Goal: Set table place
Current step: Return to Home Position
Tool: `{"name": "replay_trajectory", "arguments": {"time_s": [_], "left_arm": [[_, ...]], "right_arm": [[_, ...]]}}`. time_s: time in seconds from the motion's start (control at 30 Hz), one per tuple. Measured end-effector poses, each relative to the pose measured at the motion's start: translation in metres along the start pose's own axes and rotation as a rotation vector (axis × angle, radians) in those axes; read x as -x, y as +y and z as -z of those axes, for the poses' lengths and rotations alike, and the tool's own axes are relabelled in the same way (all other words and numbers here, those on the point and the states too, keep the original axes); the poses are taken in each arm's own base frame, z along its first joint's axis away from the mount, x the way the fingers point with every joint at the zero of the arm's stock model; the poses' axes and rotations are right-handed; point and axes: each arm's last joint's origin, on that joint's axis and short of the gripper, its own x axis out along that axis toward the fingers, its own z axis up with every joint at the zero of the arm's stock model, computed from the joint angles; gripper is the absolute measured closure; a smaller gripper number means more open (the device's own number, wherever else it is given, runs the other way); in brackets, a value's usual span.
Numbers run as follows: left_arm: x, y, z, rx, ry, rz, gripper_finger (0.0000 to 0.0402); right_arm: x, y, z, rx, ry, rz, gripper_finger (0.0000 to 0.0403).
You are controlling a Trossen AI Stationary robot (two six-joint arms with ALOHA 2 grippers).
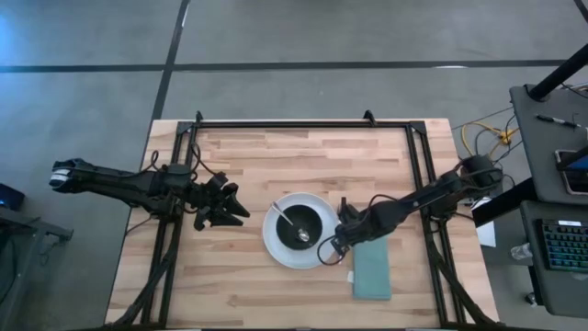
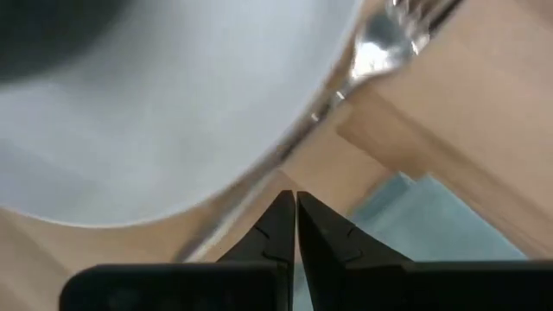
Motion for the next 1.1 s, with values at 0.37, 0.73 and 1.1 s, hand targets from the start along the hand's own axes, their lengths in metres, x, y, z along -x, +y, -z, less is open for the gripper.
{"name": "replay_trajectory", "arguments": {"time_s": [0.37,0.73,1.1], "left_arm": [[0.0,-0.002,-0.002,0.213,-0.016,0.02,0.0207],[0.009,-0.021,-0.015,0.196,-0.045,0.271,0.0207],[0.049,-0.02,-0.001,-0.04,-0.204,0.298,0.0207]], "right_arm": [[0.085,0.011,-0.02,0.108,-0.355,-0.16,0.0394],[0.208,-0.014,-0.02,0.253,-0.581,-0.436,0.0394],[0.215,-0.069,0.001,0.336,-0.733,-0.675,0.0394]]}}
